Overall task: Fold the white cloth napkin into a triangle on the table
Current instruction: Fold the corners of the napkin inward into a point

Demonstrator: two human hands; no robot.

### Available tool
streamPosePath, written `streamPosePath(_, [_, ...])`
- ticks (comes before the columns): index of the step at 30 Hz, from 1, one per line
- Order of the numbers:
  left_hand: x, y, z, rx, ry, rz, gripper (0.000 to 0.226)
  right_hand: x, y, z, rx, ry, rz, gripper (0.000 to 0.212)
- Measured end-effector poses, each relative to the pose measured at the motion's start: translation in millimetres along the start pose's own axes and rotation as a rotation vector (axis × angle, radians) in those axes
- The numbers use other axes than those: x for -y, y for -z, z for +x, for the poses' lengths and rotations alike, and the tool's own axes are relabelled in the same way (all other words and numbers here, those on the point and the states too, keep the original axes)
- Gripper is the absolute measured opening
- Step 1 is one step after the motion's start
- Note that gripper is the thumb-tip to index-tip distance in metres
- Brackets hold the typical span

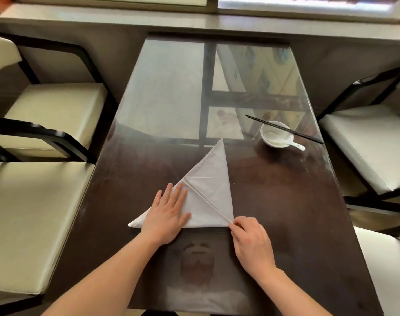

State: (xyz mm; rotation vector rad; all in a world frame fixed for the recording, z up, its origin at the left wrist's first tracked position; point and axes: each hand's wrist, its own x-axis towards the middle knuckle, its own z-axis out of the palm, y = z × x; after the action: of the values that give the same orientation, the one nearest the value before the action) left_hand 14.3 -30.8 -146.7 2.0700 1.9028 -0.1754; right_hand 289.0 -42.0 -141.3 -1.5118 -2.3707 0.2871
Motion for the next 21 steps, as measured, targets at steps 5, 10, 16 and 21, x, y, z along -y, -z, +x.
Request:
streamPosePath(5, [3.8,-3.3,-0.6,0.018,0.010,0.035,0.071,-5.1,0.2,-4.8,-0.004,0.040,-0.018,0.021])
streamPosePath(10, [4.8,-2.8,-1.8,0.013,0.008,0.031,0.069,-8.5,-1.5,-8.5,0.014,0.026,-0.022,0.027])
streamPosePath(16, [8.4,-3.5,-4.1,0.000,0.003,0.050,0.069,-12.4,-1.1,-9.6,-0.008,0.092,-0.093,0.022])
streamPosePath(21, [8.7,-3.3,-4.5,0.010,-0.007,0.051,0.069,-14.1,2.7,-3.1,0.011,0.114,-0.104,0.023])
